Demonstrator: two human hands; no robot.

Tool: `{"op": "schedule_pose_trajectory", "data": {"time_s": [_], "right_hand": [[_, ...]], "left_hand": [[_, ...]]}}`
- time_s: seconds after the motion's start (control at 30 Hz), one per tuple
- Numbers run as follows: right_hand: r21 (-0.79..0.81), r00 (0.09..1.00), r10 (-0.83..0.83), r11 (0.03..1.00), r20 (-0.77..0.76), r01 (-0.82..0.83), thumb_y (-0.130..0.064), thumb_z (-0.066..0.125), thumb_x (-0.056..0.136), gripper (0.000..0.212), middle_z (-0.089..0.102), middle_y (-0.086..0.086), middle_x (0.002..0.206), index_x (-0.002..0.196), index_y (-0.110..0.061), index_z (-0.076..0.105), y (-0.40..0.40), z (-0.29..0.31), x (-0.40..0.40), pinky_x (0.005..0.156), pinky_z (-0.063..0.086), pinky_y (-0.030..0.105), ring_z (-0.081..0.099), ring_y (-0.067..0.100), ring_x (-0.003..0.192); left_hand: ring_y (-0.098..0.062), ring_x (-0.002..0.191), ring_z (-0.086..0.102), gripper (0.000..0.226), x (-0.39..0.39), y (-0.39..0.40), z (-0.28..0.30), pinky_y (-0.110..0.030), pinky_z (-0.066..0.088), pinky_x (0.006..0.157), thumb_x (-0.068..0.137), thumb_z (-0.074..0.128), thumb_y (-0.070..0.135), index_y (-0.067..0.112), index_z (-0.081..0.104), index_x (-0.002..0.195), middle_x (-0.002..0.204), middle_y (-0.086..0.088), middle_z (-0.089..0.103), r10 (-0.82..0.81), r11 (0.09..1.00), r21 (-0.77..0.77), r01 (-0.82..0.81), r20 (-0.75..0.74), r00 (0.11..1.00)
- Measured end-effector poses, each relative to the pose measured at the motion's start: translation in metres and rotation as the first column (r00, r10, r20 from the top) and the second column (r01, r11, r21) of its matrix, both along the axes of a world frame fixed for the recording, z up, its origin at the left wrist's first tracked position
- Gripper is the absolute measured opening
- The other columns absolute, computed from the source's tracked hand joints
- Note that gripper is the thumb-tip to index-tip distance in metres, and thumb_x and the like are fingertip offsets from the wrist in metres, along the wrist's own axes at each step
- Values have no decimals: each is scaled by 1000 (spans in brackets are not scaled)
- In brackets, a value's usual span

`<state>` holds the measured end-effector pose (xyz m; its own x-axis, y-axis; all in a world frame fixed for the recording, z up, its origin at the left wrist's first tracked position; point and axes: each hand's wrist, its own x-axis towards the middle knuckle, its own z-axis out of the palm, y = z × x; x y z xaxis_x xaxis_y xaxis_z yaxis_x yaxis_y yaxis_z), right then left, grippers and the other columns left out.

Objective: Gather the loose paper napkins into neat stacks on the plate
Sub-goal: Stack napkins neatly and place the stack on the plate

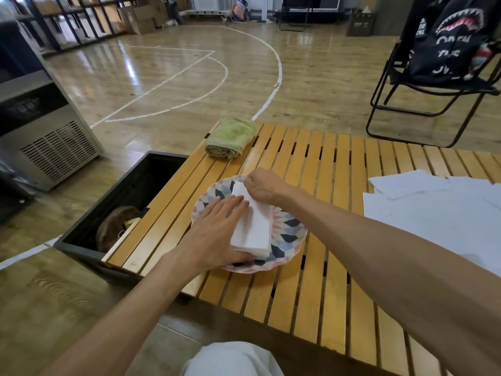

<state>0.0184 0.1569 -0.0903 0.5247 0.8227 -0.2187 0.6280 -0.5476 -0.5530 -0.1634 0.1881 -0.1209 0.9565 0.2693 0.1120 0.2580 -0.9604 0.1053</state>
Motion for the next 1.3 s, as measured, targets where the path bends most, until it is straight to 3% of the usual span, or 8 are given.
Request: {"op": "schedule_pose_trajectory", "data": {"time_s": [0.37, 0.43, 0.53, 0.6, 0.67, 0.8, 1.1, 1.3], "right_hand": [[59, 999, 24, 998, -33, -22, -18, 36, 103, 37, 48, 2, 71, 67, -17, 46, -7, -5, 2, 55, 35, 28, 43, 19, 64], [98, 999, 11, 995, 30, -14, -20, 35, 103, 32, 60, 4, 85, 83, -13, 59, -13, -10, 3, 69, 50, 37, 56, 23, 78], [198, 990, -38, 980, 133, 11, -22, 36, 104, 30, 67, 4, 108, 108, -16, 64, -27, -23, 1, 88, 52, 43, 60, 22, 94], [219, 967, 7, 974, 255, -65, -27, 36, 105, 35, 61, 5, 133, 130, -17, 58, -39, -34, -1, 105, 45, 44, 55, 23, 119], [173, 917, 86, 971, 390, -165, -34, 35, 107, 46, 42, 3, 156, 149, -17, 41, -51, -45, -4, 121, 27, 43, 36, 21, 143], [23, 898, 197, 974, 393, -224, -43, 22, 108, 57, 13, 1, 169, 159, -18, 18, -64, -59, -7, 124, 0, 38, 6, 17, 155], [-94, 893, 254, 967, 371, -237, -48, 16, 108, 62, 2, -1, 169, 161, -18, 7, -62, -62, -5, 126, -1, 39, -3, 14, 155], [3, 894, 202, 975, 400, -222, -47, 18, 108, 61, 4, 1, 169, 161, -16, 10, -78, -46, -10, 126, -3, 38, -2, 15, 155]], "left_hand": [[-15, 149, 8, 107, -1, 1, -1, -29, -8, 116, 73, 62, 76, 22, 17, 154, 162, 4, 16, -7, 1000, 13, 7, -37, 999], [-13, 149, 4, 106, -5, 0, -1, -28, -8, 115, 75, 54, 80, 24, 15, 155, 163, 5, 11, -4, 1000, -31, 3, -40, 999], [-6, 149, -7, 87, -11, -1, -2, -26, -10, 115, 90, 33, 75, 25, 10, 157, 165, 7, 4, 23, 995, -101, -24, -10, 1000], [-4, 147, -14, 71, -13, -1, -3, -27, -11, 118, 100, 19, 60, 22, 4, 158, 166, 4, -1, 44, 996, -75, -45, -18, 999], [-8, 148, -16, 66, -13, 1, -5, -31, -10, 121, 101, 12, 52, 20, -4, 157, 165, 2, -8, 61, 998, -30, -63, -62, 996], [-11, 148, -20, 65, -11, 5, -11, -34, -8, 123, 101, 6, 50, 18, -14, 155, 164, 0, -17, 90, 996, 34, -85, -175, 981], [-14, 150, -17, 66, -7, 6, -16, -36, -7, 123, 103, 8, 50, 17, -15, 156, 164, -1, -17, 123, 992, 45, -114, -285, 951], [-16, 150, -15, 66, -6, 0, -5, -37, -5, 123, 103, 12, 49, 17, -11, 156, 165, -3, -15, 142, 988, 94, -120, -278, 950]]}}
